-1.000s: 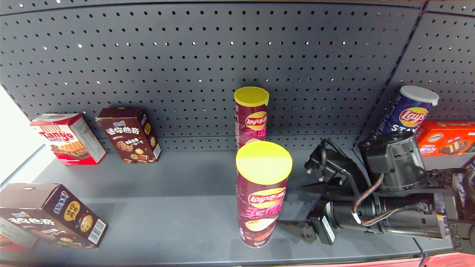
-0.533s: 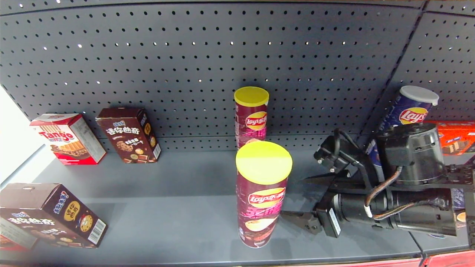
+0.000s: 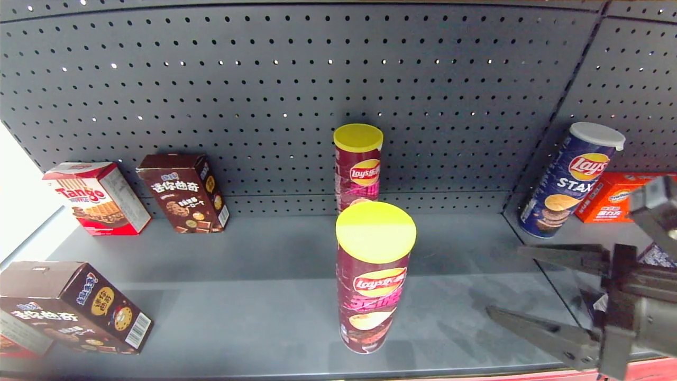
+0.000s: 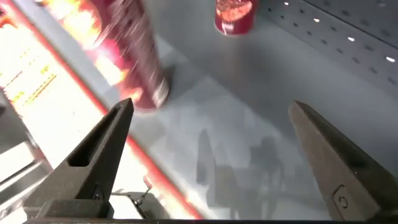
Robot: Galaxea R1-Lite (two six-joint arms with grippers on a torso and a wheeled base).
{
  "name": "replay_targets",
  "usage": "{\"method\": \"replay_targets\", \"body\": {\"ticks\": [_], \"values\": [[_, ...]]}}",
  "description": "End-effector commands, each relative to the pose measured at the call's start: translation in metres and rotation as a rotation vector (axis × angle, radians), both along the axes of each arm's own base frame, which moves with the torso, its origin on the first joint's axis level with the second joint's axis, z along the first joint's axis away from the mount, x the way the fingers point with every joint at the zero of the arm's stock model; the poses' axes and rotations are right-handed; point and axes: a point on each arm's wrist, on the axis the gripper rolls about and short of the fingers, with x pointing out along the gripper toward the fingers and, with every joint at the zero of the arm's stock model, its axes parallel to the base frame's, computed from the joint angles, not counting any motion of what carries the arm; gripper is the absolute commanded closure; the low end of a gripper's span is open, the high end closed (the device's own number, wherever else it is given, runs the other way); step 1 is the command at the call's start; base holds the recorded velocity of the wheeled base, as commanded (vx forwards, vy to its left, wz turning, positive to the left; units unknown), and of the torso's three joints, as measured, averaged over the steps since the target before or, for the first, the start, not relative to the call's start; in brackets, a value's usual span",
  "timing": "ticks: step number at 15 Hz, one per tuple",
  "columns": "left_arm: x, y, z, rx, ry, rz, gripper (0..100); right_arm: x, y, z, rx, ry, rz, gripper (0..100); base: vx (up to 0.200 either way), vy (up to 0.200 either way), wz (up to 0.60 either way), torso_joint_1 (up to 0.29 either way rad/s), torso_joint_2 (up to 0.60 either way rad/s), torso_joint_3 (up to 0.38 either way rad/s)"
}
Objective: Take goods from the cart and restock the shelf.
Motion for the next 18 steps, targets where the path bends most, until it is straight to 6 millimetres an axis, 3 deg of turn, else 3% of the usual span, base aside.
{"method": "replay_targets", "body": {"ticks": [1, 7, 10, 13, 18], "values": [[0.0, 0.0, 0.0, 0.0, 0.001, -0.001, 0, -0.053, -0.045, -0.018, 0.075, -0.086, 0.003, 0, 0.0, 0.0, 0.0, 0.0, 0.0, 0.0], [0.0, 0.0, 0.0, 0.001, 0.002, -0.018, 0, -0.098, -0.081, -0.07, 0.119, -0.15, -0.015, 0, 0.0, 0.0, 0.0, 0.0, 0.0, 0.0], [0.0, 0.0, 0.0, 0.001, 0.002, -0.018, 0, -0.119, -0.097, -0.114, 0.147, -0.197, -0.087, 0, 0.0, 0.0, 0.0, 0.0, 0.0, 0.0], [0.0, 0.0, 0.0, 0.001, 0.002, -0.018, 0, -0.138, -0.109, -0.144, 0.158, -0.214, -0.116, 0, 0.0, 0.0, 0.0, 0.0, 0.0, 0.0], [0.0, 0.0, 0.0, 0.006, 0.002, -0.018, 0, -0.142, -0.113, -0.142, 0.208, -0.17, -0.119, 0, 0.0, 0.0, 0.0, 0.0, 0.0, 0.0]]}}
